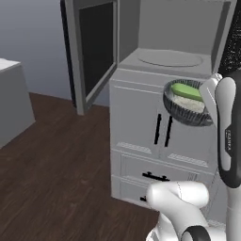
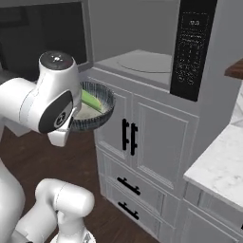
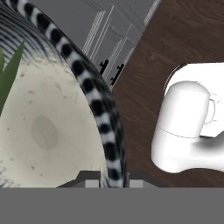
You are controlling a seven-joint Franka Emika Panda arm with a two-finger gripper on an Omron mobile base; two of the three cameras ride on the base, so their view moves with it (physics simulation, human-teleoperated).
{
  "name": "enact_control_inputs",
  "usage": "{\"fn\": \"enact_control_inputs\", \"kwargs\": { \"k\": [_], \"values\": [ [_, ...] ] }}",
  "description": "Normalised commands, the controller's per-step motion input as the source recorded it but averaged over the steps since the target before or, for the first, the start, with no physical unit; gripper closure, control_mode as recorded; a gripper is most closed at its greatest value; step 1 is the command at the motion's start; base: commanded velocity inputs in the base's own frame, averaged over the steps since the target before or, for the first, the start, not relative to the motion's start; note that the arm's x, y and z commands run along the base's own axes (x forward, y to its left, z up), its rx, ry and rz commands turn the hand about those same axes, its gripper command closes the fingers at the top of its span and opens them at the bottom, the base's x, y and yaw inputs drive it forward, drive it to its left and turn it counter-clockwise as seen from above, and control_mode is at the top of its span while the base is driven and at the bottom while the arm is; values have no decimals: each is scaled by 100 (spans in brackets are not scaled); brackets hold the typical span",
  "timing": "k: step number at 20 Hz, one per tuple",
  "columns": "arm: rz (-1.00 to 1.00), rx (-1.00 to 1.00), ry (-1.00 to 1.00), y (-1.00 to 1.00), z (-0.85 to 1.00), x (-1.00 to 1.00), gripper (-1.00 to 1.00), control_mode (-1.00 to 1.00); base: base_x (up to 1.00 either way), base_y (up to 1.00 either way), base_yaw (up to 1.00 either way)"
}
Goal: Pick the corn from the sink and place it in the bowl. Then pick the bowl and place it in the microwave. Then close the microwave door and press the start button.
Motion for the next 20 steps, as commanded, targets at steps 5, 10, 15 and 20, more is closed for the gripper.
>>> {"fn": "enact_control_inputs", "kwargs": {
  "k": [5, 10, 15, 20],
  "values": [
    [0, 0, 0, 0, 0, 0, 100, 100, 71, -2, 31],
    [0, 0, 0, 0, 0, 0, 100, 100, 20, -31, 37],
    [0, 0, 0, 0, 0, 0, 100, 100, 42, -13, 27],
    [0, 0, 0, 0, 0, 0, 100, 100, 57, -19, 10]
  ]
}}
